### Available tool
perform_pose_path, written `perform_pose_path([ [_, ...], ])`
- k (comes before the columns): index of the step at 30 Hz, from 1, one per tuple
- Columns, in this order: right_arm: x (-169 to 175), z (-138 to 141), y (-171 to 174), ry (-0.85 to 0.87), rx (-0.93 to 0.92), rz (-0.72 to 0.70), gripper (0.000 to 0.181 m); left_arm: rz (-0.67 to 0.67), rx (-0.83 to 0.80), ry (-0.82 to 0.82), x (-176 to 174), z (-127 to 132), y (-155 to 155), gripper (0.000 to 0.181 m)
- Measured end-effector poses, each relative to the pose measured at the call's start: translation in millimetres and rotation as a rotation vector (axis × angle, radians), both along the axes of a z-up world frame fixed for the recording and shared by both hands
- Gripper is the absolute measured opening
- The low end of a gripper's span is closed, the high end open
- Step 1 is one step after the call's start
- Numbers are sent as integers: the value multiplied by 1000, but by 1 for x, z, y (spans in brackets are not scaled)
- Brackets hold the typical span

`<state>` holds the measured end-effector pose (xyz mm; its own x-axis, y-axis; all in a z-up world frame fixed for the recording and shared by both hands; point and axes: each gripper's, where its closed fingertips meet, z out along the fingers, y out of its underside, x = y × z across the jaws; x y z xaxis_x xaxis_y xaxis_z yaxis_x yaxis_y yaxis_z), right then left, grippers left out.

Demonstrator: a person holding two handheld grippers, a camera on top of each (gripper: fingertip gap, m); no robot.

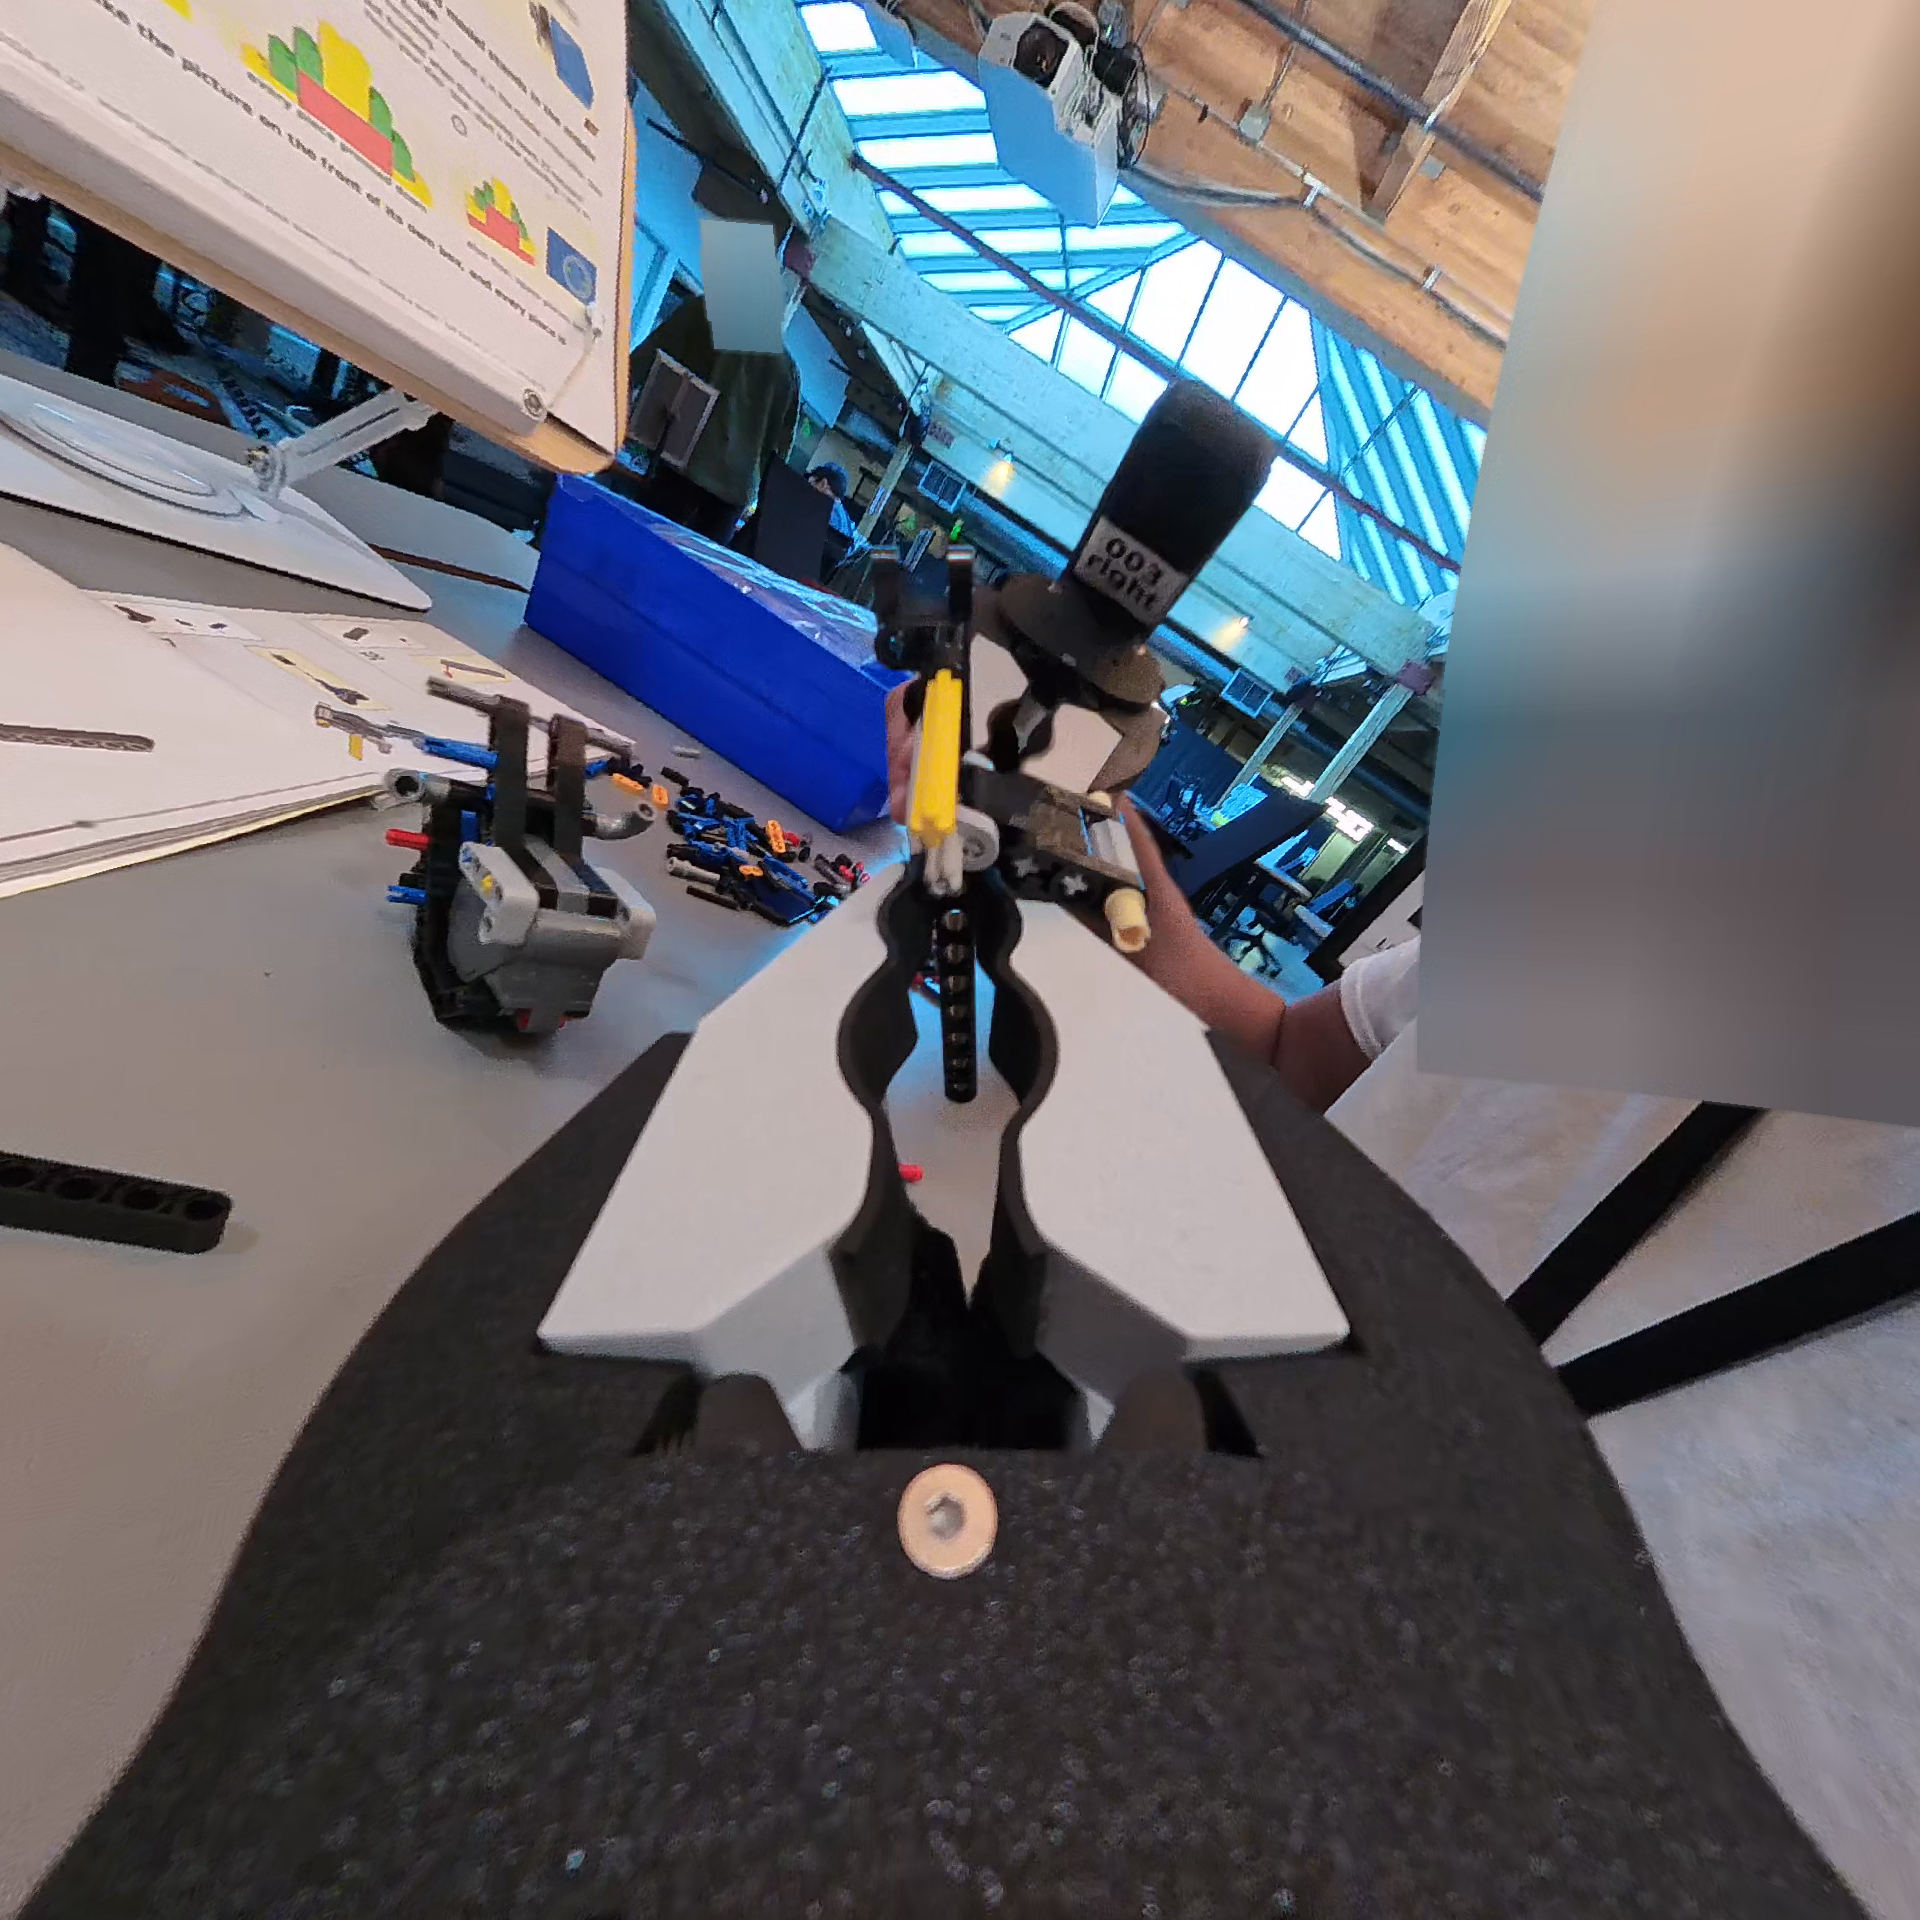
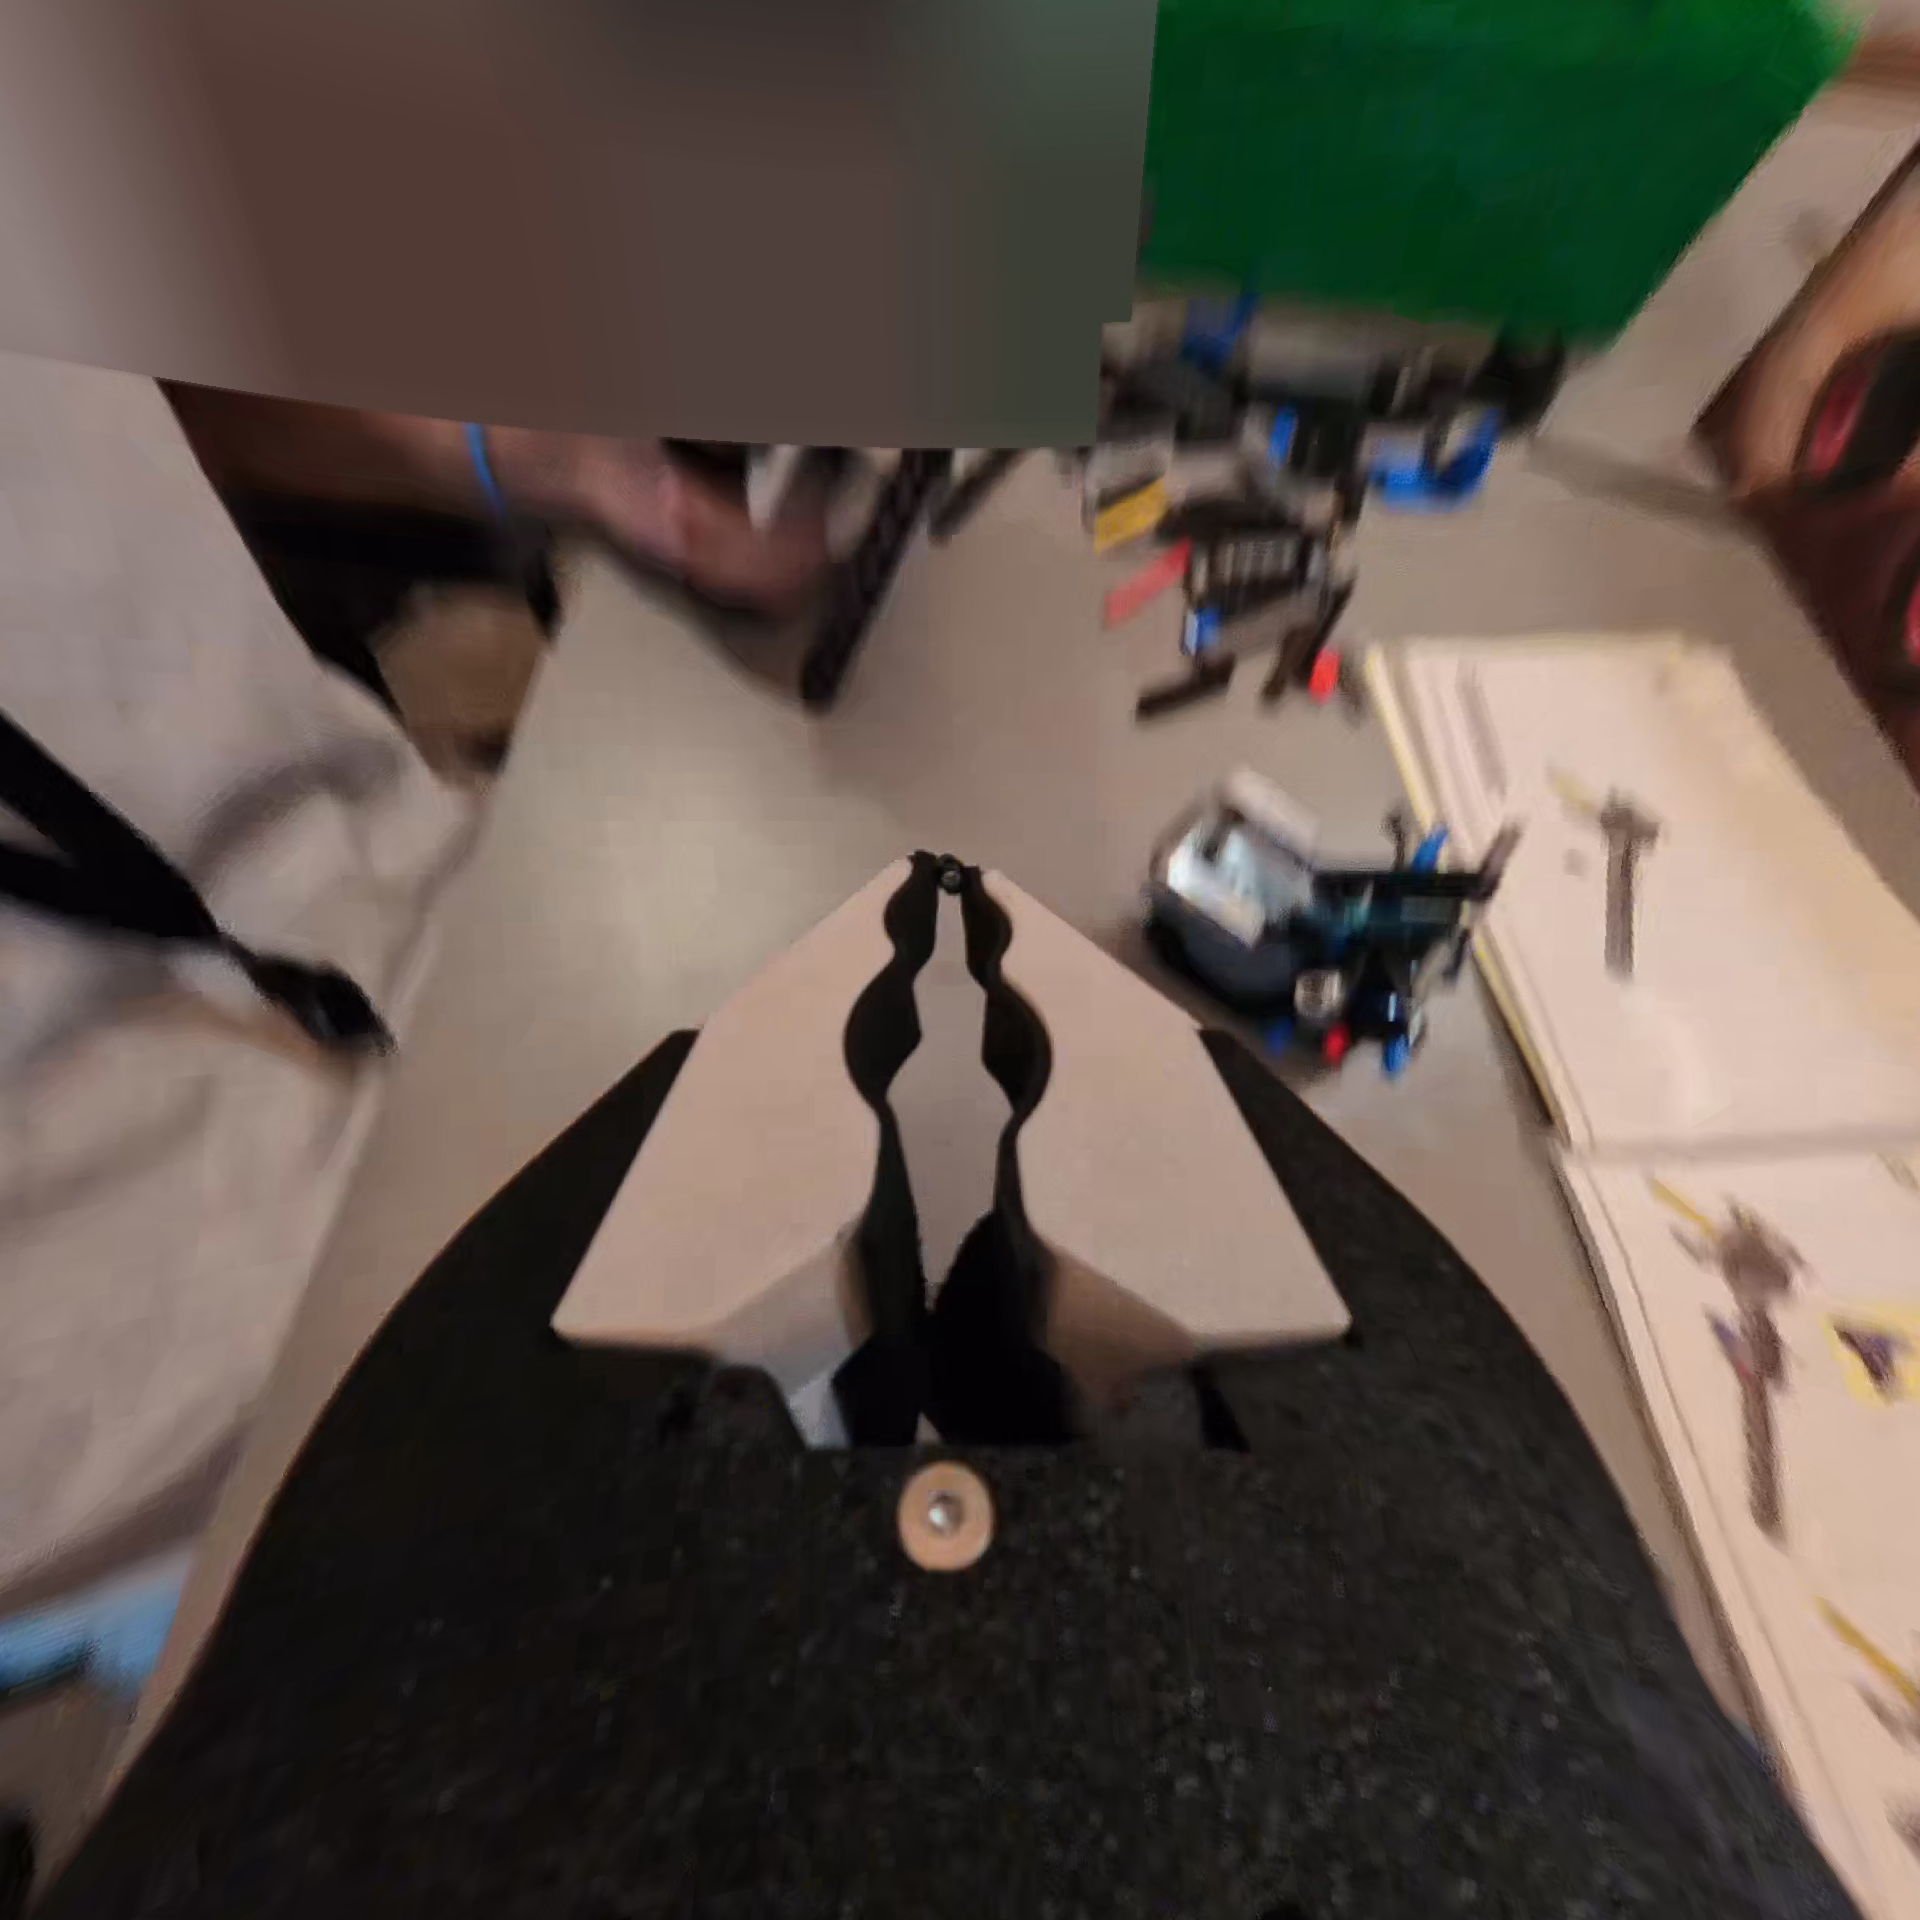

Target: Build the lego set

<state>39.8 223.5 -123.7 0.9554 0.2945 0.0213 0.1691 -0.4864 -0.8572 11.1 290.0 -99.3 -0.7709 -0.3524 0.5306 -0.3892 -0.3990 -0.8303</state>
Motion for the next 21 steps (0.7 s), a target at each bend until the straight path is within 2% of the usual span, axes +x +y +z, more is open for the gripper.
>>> perform_pose_path([
  [1, -3, 13, 9, 64, 104, 3, 4, -5, -17, 0, 0, 1, 1, 5],
  [4, -11, 32, 29, 205, 299, 11, 4, -35, -56, 3, -3, 5, 0, 5],
  [6, -19, 35, 41, 254, 349, 27, 4, -63, -93, 6, -6, 8, -2, 5],
  [11, -32, 38, 58, 294, 375, 32, 4, -91, -173, 20, -8, 14, 2, 5],
  [15, -33, 38, 65, 354, 370, 11, 4, -99, -145, 12, -10, 12, -3, 5],
  [21, -36, 33, 67, 343, 348, 16, 4, -99, -114, 10, -10, 9, -7, 5],
])
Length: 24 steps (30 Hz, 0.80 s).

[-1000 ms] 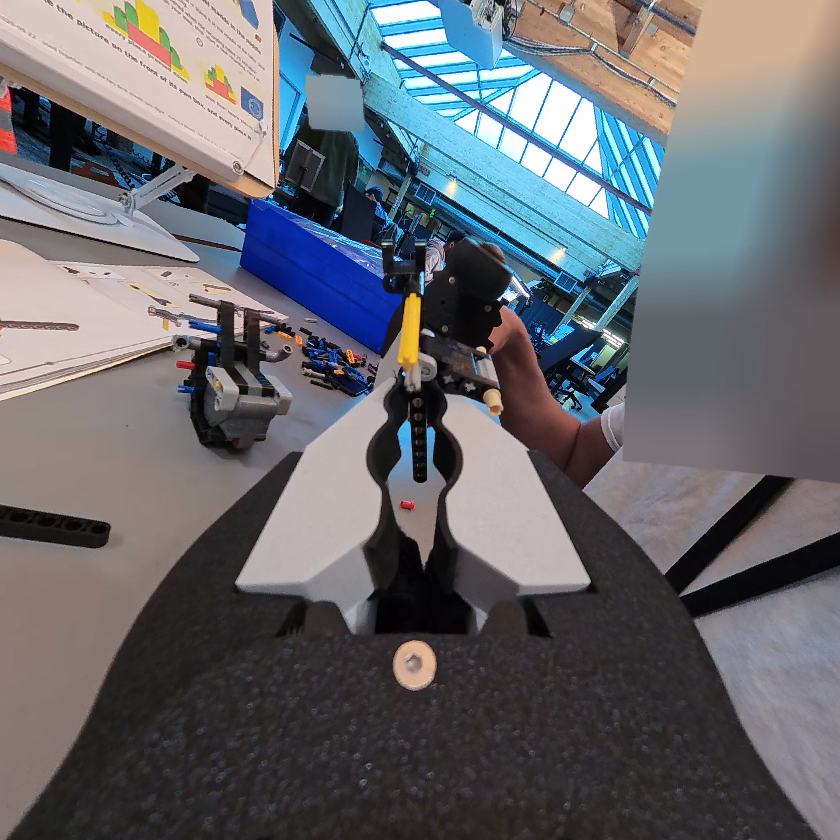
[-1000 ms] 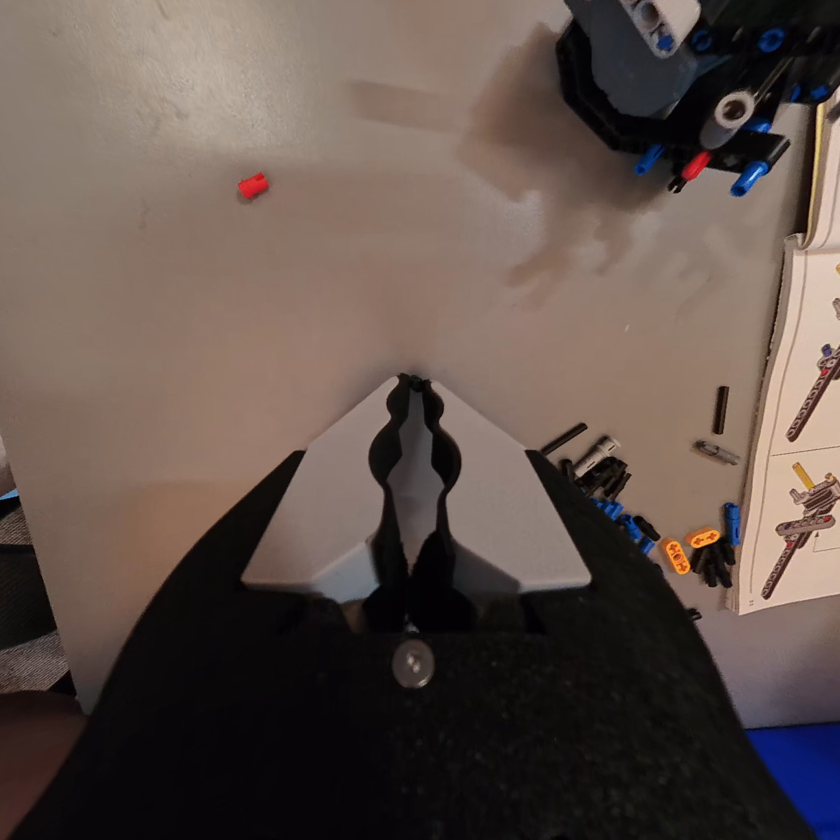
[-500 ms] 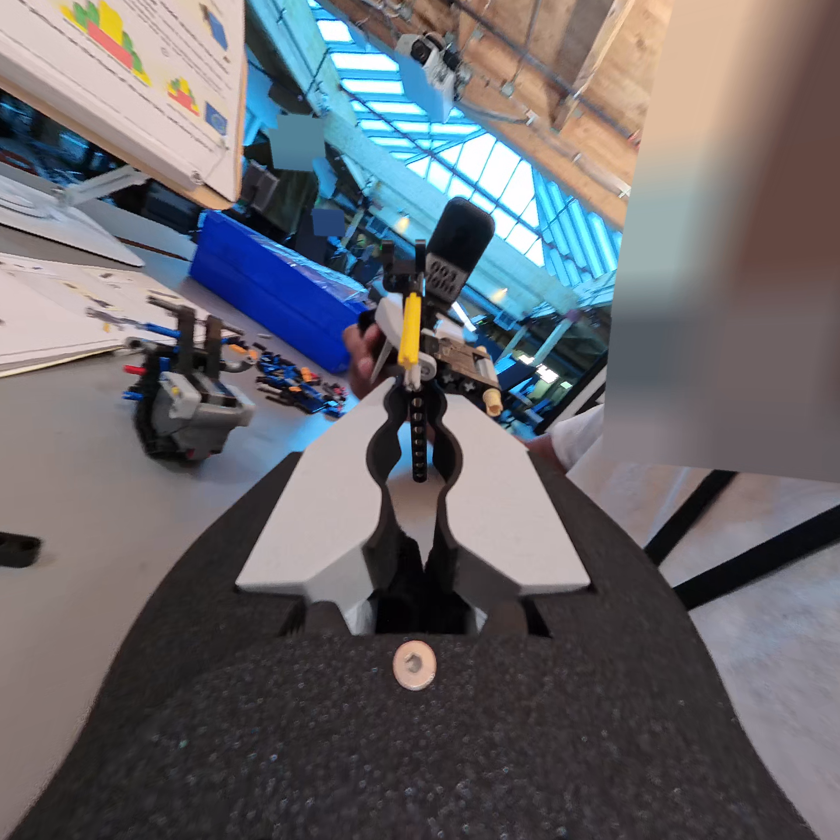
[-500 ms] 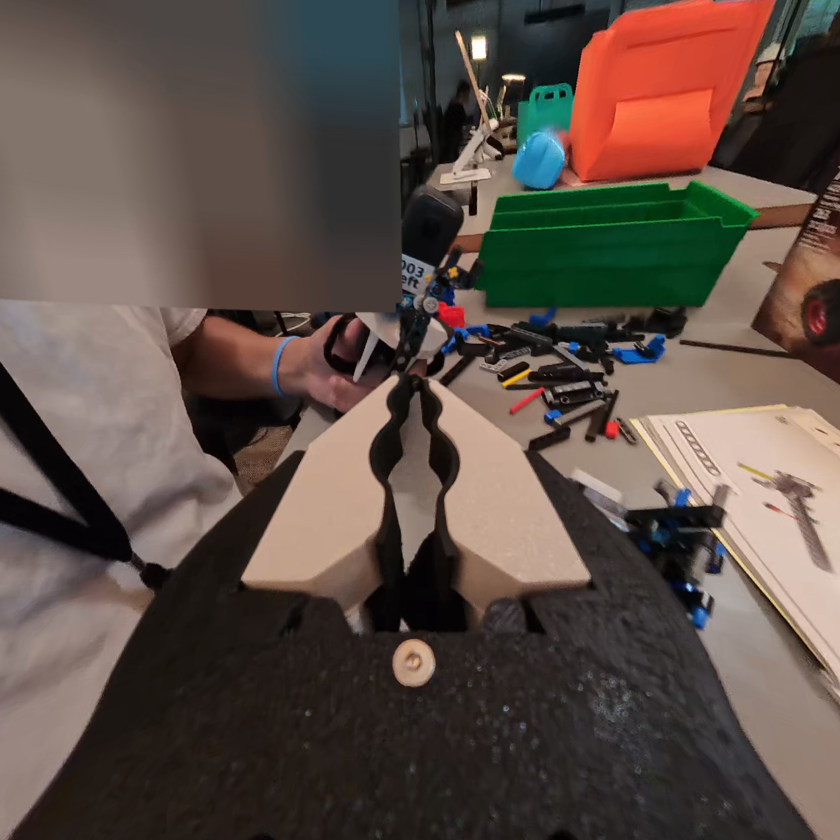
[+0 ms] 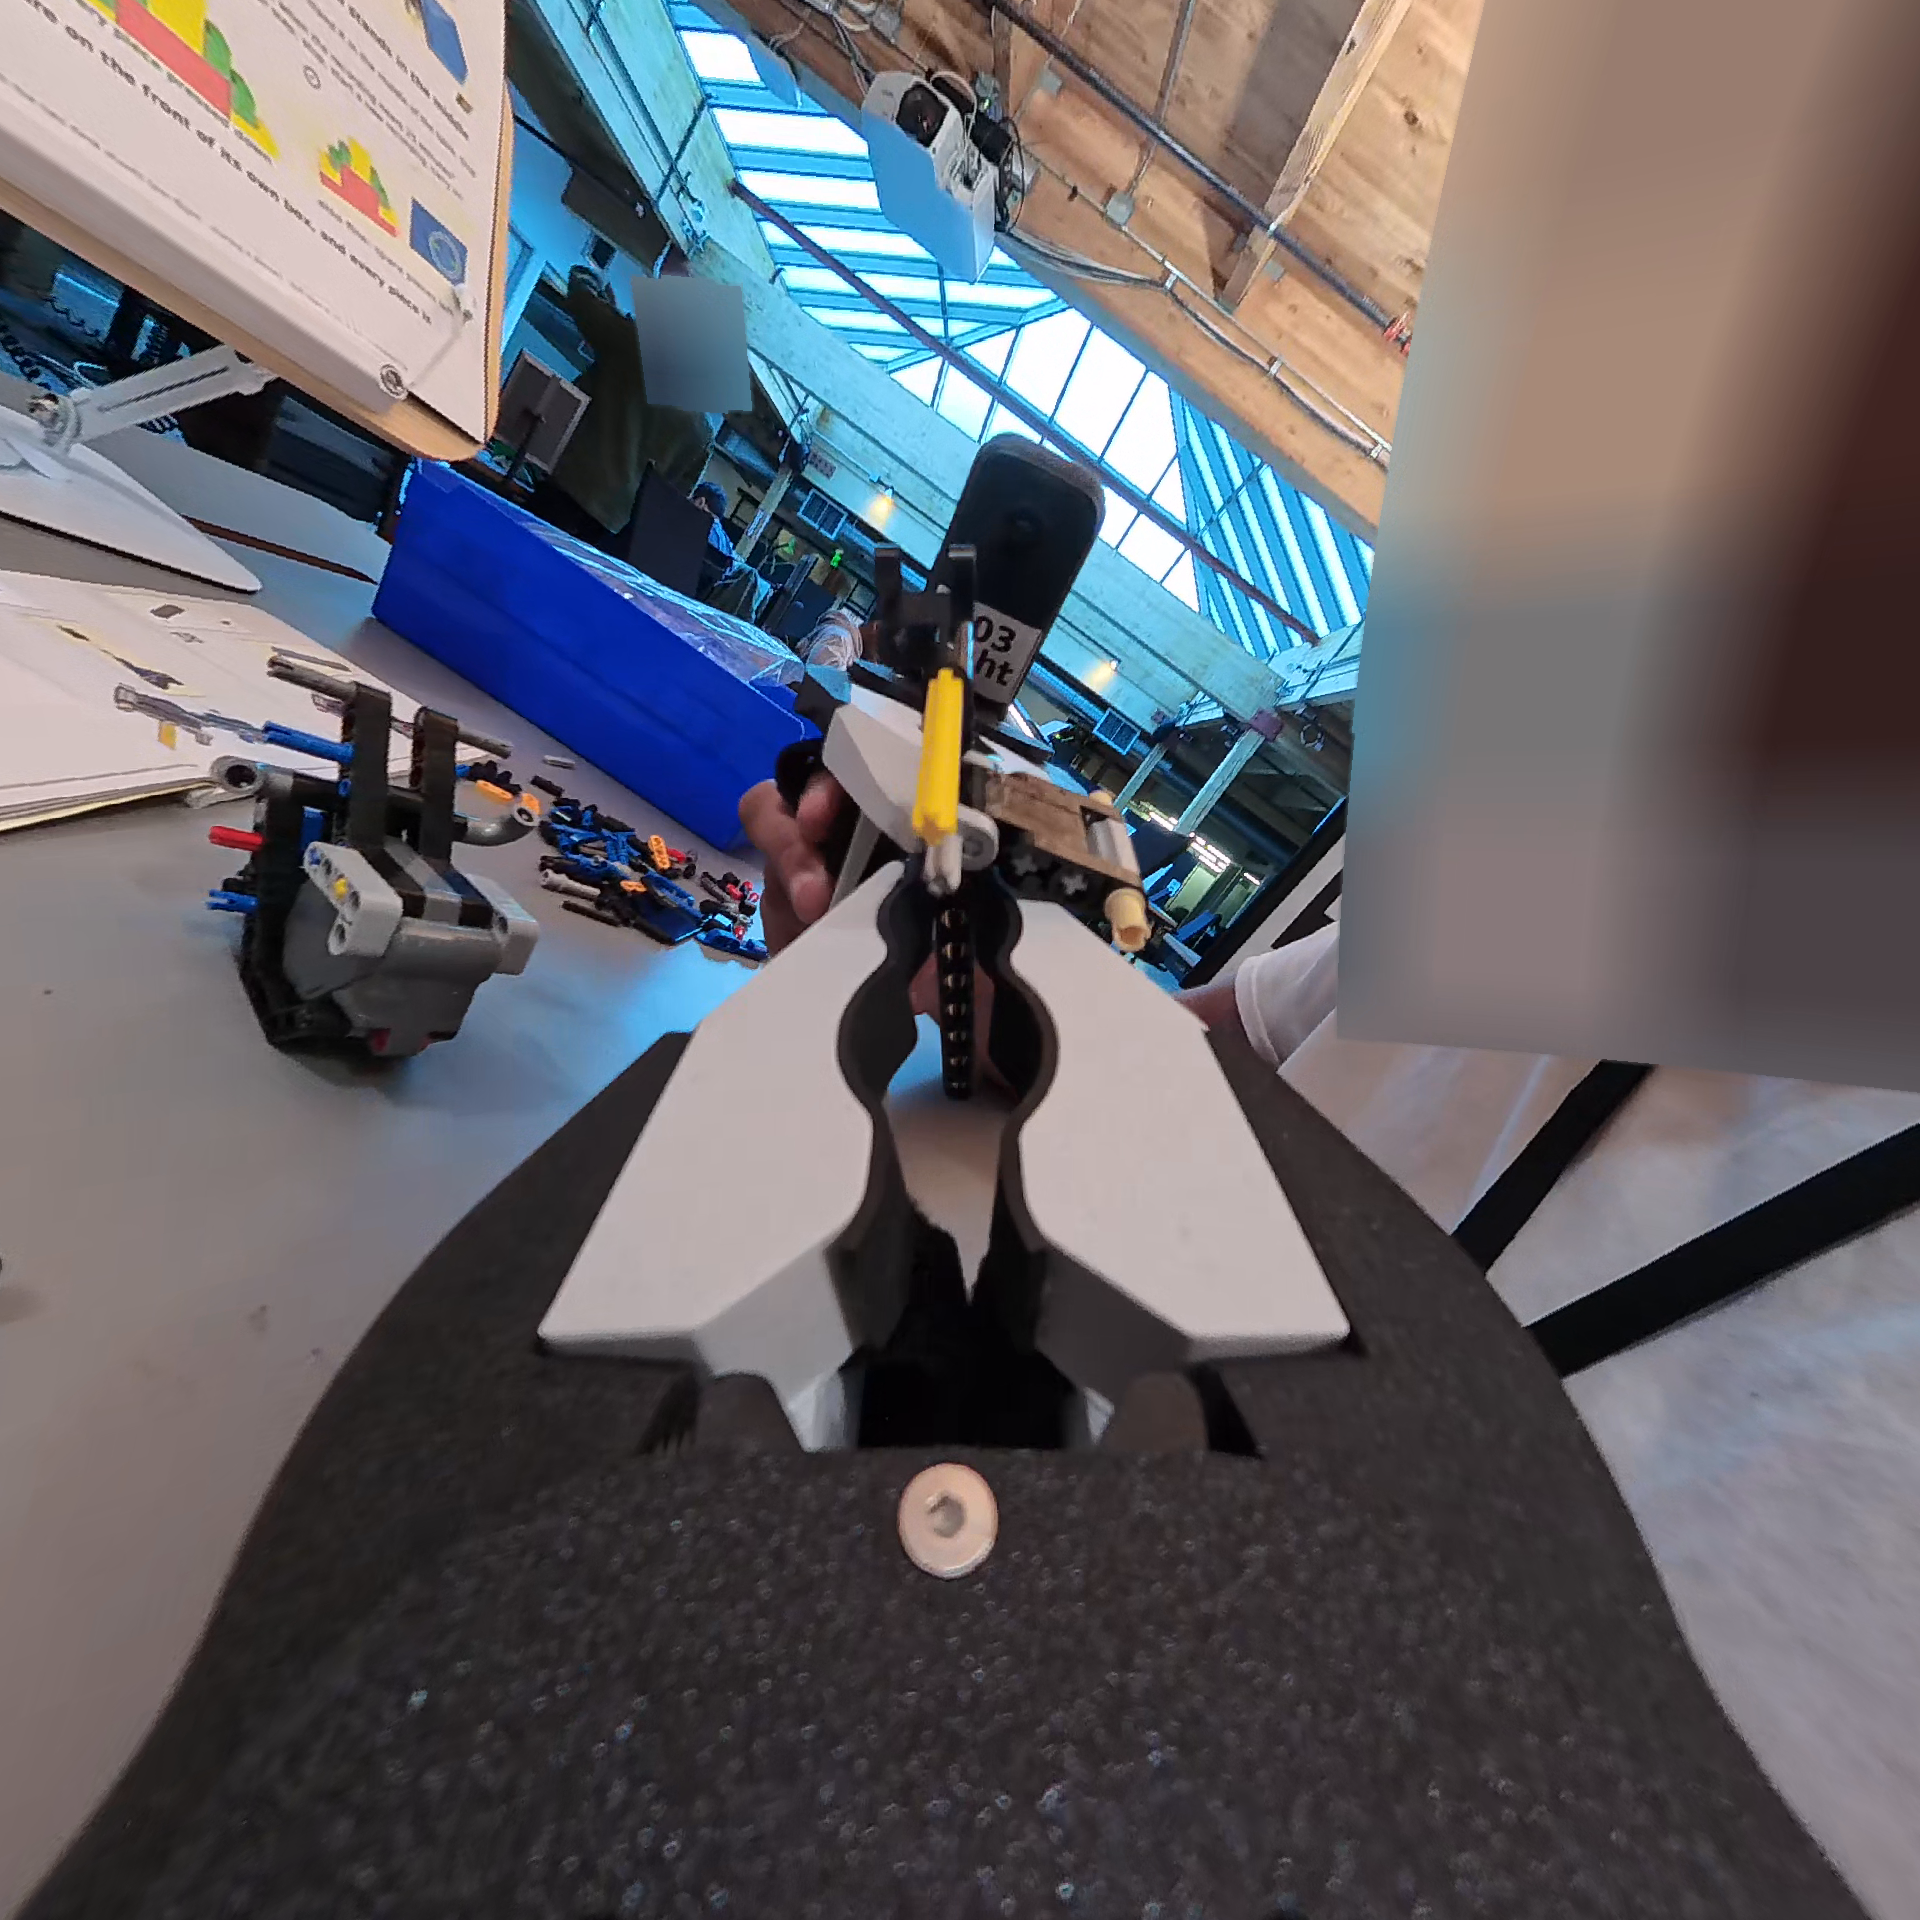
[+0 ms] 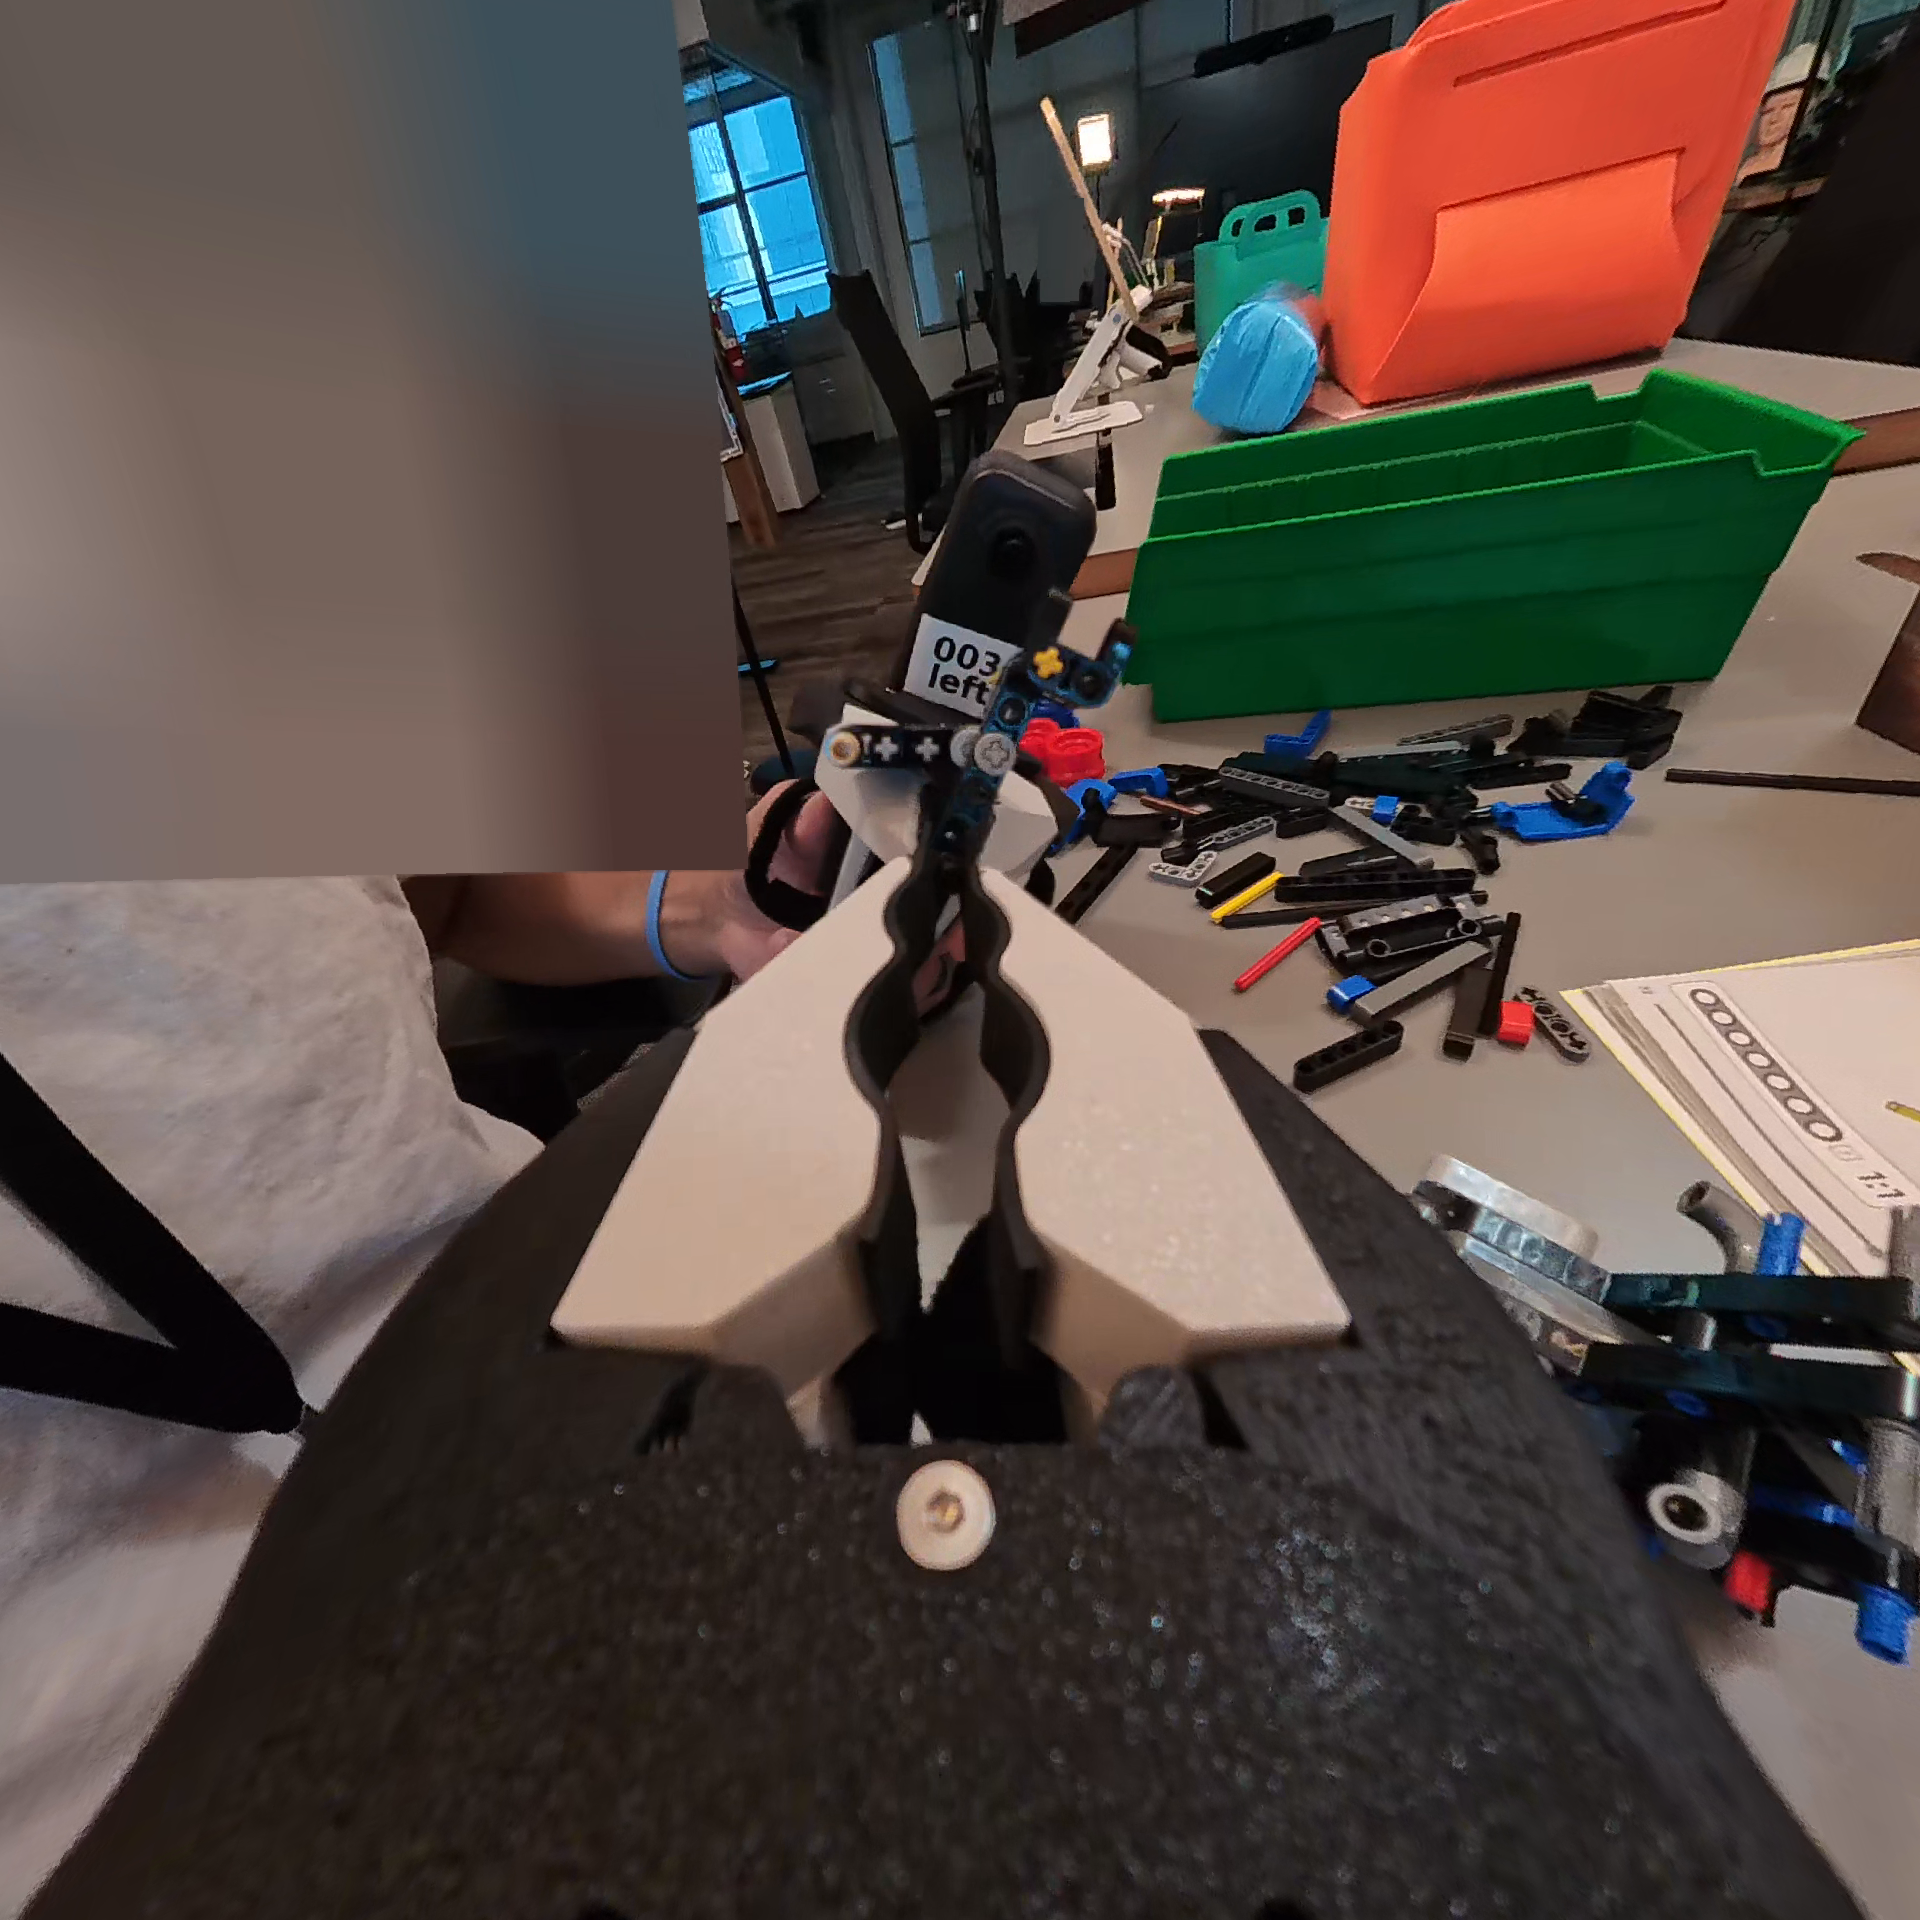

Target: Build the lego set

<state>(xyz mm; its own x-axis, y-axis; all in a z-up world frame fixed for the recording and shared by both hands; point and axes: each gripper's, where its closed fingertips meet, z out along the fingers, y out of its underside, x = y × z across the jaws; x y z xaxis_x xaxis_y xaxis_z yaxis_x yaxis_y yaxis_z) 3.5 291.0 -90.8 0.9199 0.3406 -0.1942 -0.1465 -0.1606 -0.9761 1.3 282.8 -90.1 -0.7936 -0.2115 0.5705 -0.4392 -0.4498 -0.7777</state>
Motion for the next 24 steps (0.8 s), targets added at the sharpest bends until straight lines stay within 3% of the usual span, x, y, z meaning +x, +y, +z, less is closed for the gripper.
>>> perform_pose_path([
  [15, -5, -6, -6, -12, -49, 39, 3, -5, 60, -18, -3, -5, -7, 5],
  [24, -9, -14, -14, 91, -127, 109, 3, 47, 237, -105, -6, -12, -15, 5],
])
